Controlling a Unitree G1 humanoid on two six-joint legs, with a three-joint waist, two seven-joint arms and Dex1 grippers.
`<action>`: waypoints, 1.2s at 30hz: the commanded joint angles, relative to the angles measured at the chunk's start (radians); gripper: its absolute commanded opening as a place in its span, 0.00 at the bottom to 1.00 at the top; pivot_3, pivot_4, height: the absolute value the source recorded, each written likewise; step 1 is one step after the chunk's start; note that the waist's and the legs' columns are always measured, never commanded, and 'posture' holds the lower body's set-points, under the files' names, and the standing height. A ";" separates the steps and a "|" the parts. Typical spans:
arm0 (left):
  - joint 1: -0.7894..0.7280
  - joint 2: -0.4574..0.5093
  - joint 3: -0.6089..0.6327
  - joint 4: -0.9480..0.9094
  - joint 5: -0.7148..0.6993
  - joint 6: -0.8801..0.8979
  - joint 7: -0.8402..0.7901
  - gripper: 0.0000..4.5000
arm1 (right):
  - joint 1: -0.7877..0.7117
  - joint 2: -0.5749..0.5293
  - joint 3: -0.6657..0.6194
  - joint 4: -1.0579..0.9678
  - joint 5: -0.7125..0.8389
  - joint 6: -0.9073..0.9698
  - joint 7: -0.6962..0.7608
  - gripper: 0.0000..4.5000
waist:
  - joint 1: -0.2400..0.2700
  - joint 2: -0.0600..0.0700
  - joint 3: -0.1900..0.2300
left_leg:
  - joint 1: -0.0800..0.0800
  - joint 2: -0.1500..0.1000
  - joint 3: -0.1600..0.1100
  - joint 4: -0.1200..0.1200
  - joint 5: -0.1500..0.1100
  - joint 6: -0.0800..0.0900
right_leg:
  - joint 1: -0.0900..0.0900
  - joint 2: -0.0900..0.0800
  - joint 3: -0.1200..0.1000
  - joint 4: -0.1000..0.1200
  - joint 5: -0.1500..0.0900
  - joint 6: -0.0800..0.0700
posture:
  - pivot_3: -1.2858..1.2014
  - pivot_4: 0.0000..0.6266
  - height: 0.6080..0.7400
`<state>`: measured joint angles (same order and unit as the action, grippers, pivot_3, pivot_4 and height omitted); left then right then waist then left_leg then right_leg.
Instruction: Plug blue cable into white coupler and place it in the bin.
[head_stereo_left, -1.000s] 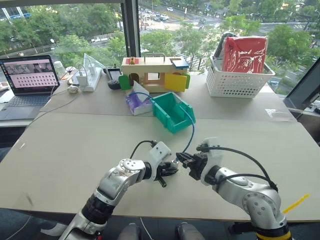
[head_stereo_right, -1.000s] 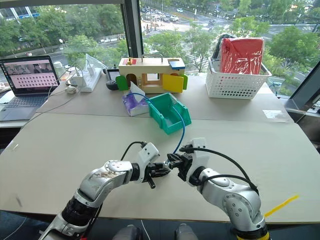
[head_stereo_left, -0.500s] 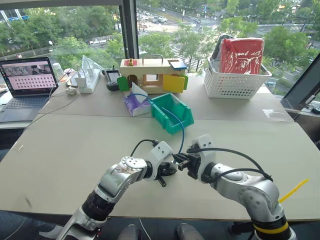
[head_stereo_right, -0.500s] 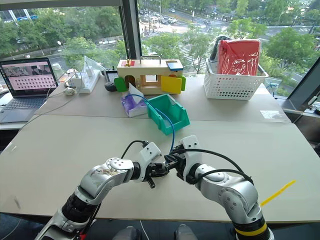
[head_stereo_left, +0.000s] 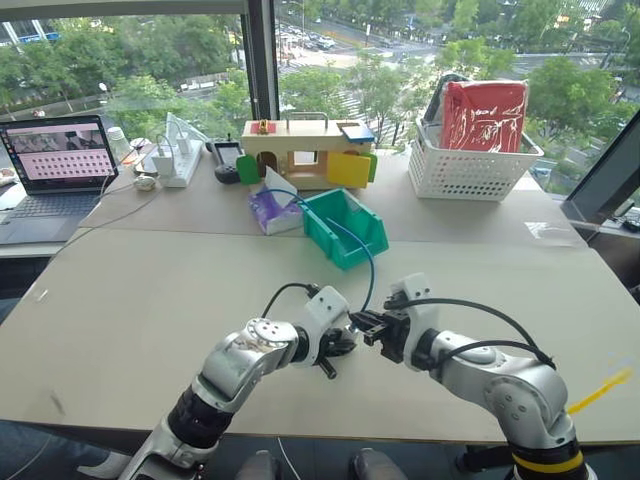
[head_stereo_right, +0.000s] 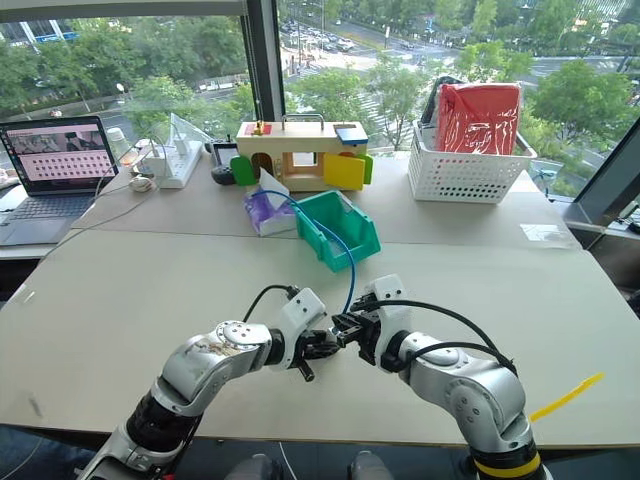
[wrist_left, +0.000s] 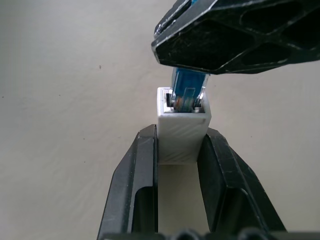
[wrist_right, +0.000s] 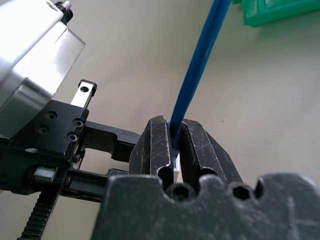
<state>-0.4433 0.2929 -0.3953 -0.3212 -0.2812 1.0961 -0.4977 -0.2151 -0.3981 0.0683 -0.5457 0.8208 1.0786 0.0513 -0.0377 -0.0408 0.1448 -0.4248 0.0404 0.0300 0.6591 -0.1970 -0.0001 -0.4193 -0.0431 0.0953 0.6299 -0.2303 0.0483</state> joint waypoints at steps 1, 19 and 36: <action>-0.003 -0.006 0.044 -0.019 0.002 -0.005 0.028 0.14 | 0.087 -0.023 0.055 0.138 -0.048 0.071 0.038 0.00 | 0.000 0.000 -0.002 | 0.000 0.000 0.000 0.000 0.000 0.000 | 0.000 0.000 0.000 0.000 0.000 0.000 | 0.52 0.24 0.99; 0.000 -0.021 0.055 -0.007 -0.003 -0.017 0.045 0.14 | 0.113 -0.002 0.129 0.282 -0.163 0.047 0.155 0.00 | -0.005 -0.004 -0.024 | 0.020 0.000 0.000 -0.009 -0.001 0.000 | 0.016 -0.001 0.000 -0.005 -0.008 -0.010 | 0.52 0.24 0.99; 0.055 -0.046 0.061 -0.054 -0.010 -0.004 0.093 0.14 | 0.117 -0.079 0.134 0.277 -0.157 0.057 0.270 0.00 | 0.009 -0.005 -0.032 | 0.023 -0.003 -0.002 -0.015 -0.006 -0.001 | 0.018 -0.002 0.000 -0.006 -0.017 -0.009 | 0.52 0.24 0.99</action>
<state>-0.3756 0.2482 -0.3951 -0.3264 -0.2989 1.0994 -0.4357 -0.2135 -0.4637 0.0948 -0.4116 0.7197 1.0037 0.3376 -0.0282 -0.0461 0.1132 -0.4019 0.0378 0.0281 0.6436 -0.2037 -0.0011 -0.4010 -0.0454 0.0956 0.6244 -0.2478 0.0397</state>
